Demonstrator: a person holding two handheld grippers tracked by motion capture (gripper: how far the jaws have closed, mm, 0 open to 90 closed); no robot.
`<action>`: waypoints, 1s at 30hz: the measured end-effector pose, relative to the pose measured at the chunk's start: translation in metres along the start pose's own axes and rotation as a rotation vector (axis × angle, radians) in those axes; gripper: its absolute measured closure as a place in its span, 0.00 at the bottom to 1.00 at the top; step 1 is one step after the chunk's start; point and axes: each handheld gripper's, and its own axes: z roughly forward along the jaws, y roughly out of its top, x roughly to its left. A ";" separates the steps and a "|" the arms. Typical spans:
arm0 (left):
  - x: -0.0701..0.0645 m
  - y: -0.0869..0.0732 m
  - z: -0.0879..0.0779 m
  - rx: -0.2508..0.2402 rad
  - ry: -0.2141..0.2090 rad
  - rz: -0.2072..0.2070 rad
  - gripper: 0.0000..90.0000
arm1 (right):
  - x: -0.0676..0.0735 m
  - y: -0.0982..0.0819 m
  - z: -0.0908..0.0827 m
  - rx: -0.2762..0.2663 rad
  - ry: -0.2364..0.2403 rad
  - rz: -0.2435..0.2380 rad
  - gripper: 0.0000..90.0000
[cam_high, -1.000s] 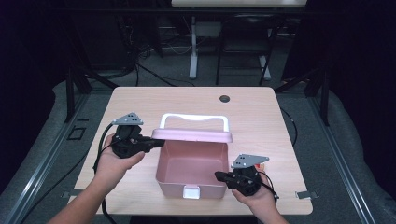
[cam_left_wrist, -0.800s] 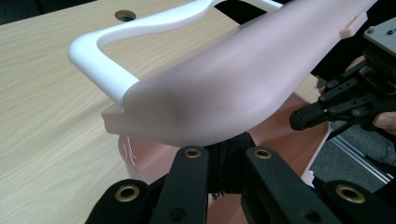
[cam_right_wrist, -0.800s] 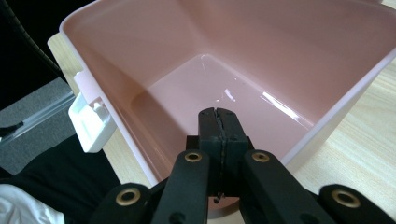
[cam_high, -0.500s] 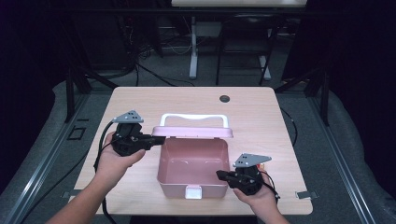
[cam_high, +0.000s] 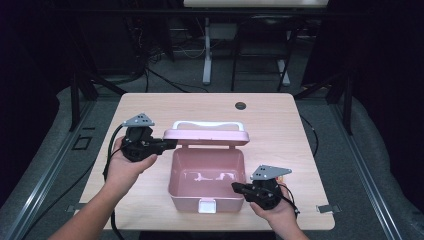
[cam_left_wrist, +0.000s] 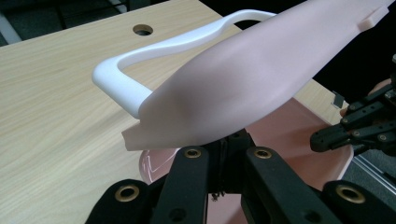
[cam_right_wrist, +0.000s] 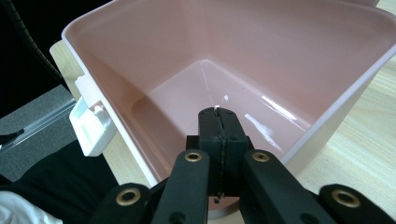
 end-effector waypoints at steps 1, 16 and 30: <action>0.001 0.001 0.000 0.004 -0.002 0.000 1.00 | 0.000 0.000 0.000 -0.002 -0.001 0.002 1.00; 0.013 0.006 0.009 -0.009 0.016 -0.033 1.00 | -0.001 0.001 0.000 0.002 0.011 0.024 1.00; 0.025 0.007 0.013 -0.017 0.039 -0.058 0.99 | -0.002 0.000 0.000 -0.004 0.013 0.034 1.00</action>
